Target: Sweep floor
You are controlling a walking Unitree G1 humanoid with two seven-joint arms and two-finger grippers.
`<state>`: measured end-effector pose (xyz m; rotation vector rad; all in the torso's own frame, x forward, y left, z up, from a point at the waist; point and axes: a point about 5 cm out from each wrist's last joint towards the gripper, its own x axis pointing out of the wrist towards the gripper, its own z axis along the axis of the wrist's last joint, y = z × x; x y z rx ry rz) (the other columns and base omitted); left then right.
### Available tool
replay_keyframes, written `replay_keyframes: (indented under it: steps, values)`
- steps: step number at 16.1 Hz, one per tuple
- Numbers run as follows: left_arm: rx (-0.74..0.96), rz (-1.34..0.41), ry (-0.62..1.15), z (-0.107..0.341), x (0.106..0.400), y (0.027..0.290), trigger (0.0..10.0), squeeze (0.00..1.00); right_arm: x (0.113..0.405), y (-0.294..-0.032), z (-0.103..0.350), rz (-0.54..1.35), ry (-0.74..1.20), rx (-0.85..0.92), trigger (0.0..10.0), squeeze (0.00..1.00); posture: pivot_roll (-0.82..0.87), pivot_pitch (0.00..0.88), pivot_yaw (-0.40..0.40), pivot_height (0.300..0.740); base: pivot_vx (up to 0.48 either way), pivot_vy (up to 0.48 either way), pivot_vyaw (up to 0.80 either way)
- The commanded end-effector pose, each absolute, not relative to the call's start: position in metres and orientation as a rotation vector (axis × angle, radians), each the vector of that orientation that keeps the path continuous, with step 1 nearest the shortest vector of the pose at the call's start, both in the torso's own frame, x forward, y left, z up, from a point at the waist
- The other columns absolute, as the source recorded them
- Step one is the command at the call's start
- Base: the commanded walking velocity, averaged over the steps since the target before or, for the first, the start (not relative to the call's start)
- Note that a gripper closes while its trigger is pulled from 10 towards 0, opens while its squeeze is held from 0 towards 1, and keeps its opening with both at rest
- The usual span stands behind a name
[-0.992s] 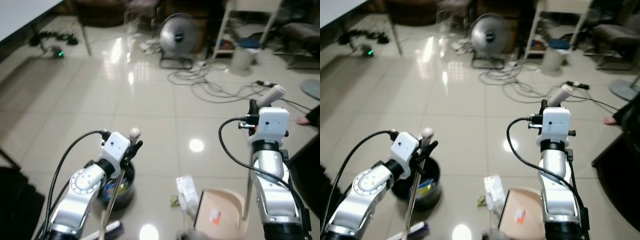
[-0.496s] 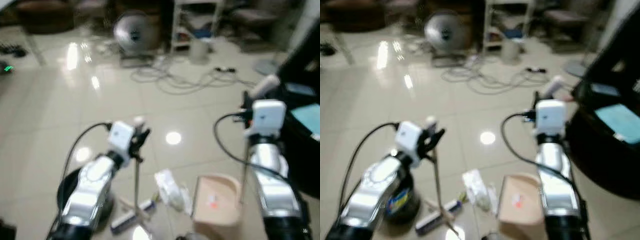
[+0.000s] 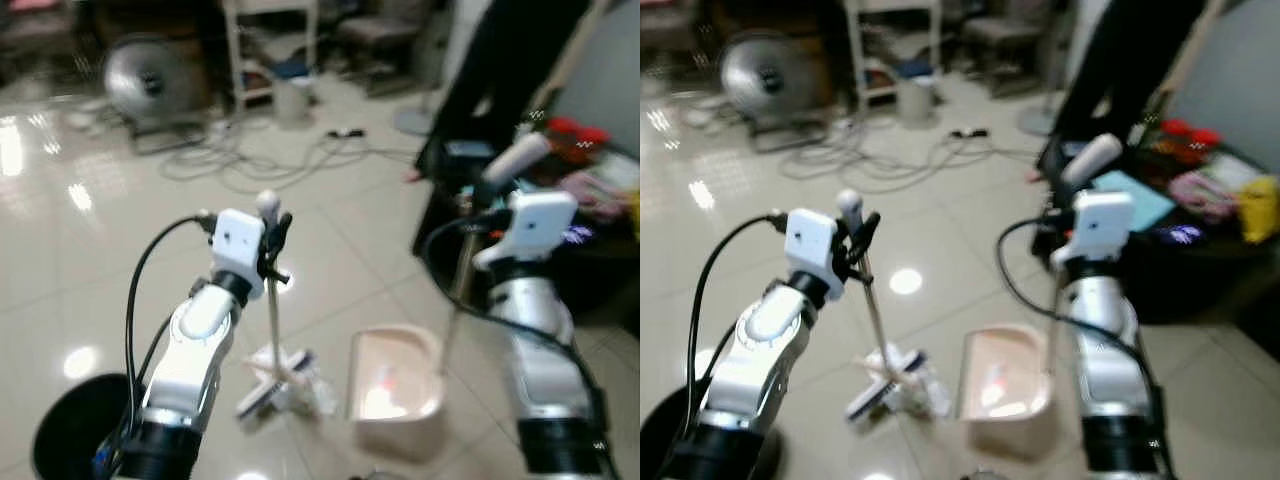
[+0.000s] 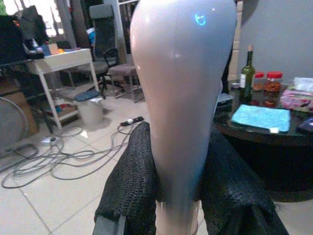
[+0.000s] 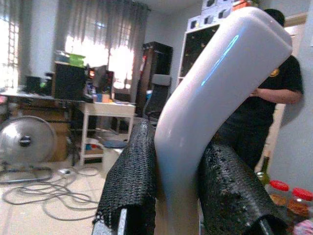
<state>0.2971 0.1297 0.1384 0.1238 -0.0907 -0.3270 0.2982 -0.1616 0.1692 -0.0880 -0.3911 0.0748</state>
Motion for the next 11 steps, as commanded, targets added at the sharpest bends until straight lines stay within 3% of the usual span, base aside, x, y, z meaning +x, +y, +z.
replay_keyframes:
  steps: [1,4,8,11]
  values:
    - [0.165,-0.283,-0.124,0.147,0.299,0.135,10.0,0.00,0.300,-0.156,0.168,0.106,-0.388,-0.115,10.0,0.00,0.00,0.000,-0.004,0.740,0.000,0.000,0.00]
    - [0.195,-0.252,-0.130,0.146,0.301,0.138,10.0,0.00,0.301,-0.157,0.158,-0.009,-0.389,-0.187,10.0,0.00,0.00,0.000,0.000,0.740,0.000,0.000,0.00]
    - [0.264,-0.233,-0.144,0.146,0.301,0.140,10.0,0.00,0.292,-0.155,0.152,0.148,-0.366,0.018,10.0,0.00,0.00,0.000,-0.004,0.740,0.000,0.000,0.00]
    - [0.288,-0.243,-0.147,0.146,0.299,0.141,10.0,0.00,0.287,-0.152,0.148,0.218,-0.362,0.015,10.0,0.00,0.01,0.000,-0.007,0.740,0.000,0.000,0.00]
